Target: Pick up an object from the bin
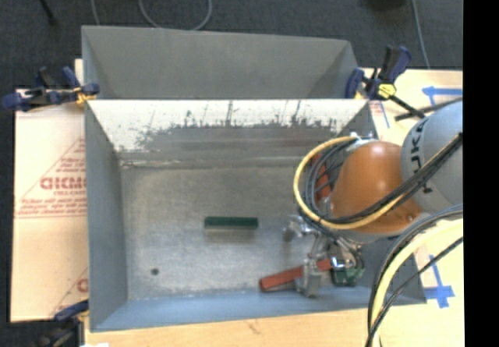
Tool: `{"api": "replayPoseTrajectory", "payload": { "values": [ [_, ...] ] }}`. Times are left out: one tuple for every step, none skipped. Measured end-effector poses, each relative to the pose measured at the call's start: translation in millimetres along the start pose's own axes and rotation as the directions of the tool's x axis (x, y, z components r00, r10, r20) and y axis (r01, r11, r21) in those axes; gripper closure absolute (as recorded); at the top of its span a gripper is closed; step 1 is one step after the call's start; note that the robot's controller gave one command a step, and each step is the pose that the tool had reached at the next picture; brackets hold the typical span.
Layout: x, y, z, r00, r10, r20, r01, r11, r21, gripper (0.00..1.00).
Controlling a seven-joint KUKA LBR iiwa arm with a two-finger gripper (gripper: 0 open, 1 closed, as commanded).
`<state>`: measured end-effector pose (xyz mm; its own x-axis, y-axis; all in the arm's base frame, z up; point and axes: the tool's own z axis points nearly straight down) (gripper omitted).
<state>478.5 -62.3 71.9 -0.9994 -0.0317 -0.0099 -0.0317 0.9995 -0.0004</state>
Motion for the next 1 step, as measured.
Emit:
{"api": "replayPoseTrajectory", "payload": {
  "values": [
    [1.4,0.6,0.7,1.000,0.001,-0.003,-0.001,1.000,-0.001,1.00]
  ]
}}
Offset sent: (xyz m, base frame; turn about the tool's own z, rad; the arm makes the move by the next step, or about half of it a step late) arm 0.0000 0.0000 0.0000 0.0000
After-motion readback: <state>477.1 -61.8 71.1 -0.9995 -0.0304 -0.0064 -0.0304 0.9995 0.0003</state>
